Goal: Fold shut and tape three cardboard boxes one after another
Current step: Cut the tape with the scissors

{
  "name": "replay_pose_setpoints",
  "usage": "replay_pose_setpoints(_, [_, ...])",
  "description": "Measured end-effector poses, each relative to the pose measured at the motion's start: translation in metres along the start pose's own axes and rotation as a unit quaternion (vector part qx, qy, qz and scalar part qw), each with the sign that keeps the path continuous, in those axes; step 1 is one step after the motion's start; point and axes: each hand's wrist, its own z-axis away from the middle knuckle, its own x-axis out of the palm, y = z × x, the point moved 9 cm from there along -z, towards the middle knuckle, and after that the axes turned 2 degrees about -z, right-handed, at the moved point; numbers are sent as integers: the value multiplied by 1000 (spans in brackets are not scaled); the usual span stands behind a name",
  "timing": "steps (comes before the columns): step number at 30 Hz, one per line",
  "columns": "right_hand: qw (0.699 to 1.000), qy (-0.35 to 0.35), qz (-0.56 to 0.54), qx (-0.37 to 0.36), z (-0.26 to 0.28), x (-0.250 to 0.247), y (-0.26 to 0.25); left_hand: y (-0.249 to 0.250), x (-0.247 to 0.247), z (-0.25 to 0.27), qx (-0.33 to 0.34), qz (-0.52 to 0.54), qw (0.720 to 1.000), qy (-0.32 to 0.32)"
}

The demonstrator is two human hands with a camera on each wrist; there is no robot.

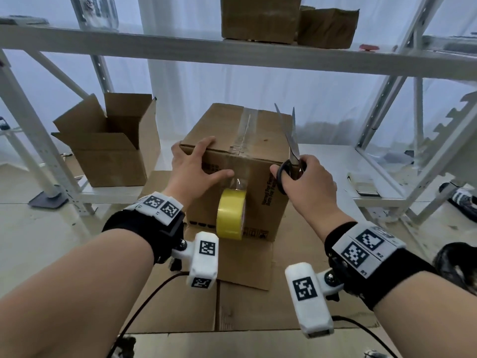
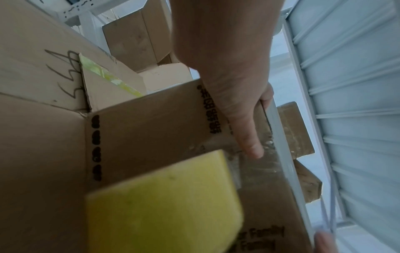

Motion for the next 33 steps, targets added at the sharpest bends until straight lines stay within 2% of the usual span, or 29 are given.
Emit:
replay_pose_setpoints(3, [998, -36, 51, -29, 4, 6, -8, -3, -1, -1, -10, -7, 1000, -20])
replay_pose_setpoints(8, [991, -40, 107, -73, 6, -1, -23, 25, 5, 10, 98, -160, 982, -37])
replay_pose_setpoints(12, [988, -36, 127, -82, 9, 4, -23, 27, 16, 16, 126, -225, 964, -63])
replay_pose_setpoints(16, [961, 22, 247, -125, 16, -2, -36, 31, 12, 23, 111, -208, 970, -58])
replay_pose_setpoints(18, [963, 45, 178, -195, 25, -9, -53, 32, 1, 29, 101, -161, 982, -22])
replay_pose_setpoints(19, [968, 23, 103, -229, 30, -8, -59, 28, -5, 29, 93, -135, 987, 5])
replay_pose_setpoints(21, [964, -103, -22, -246, 39, 4, -64, 14, -15, 32, 53, -61, 996, 23])
replay_pose_setpoints(23, [949, -223, -39, -218, 51, 22, -57, 4, -6, 39, 13, 43, 998, -37])
replay_pose_setpoints(25, [946, -261, -22, -189, 53, 30, -41, 1, 10, 50, -16, 99, 989, -112])
replay_pose_setpoints(27, [957, -228, -3, -180, 49, 24, -29, 0, 21, 54, -40, 123, 981, -146])
replay_pose_setpoints(29, [966, -143, 38, -211, 40, 8, -29, 0, 26, 52, -60, 146, 976, -149])
replay_pose_setpoints(31, [963, -30, 102, -249, 33, -9, -44, 2, 31, 50, -73, 160, 973, -147])
replay_pose_setpoints(33, [959, 20, 173, -225, 25, -12, -59, 5, 34, 46, -60, 160, 976, -135])
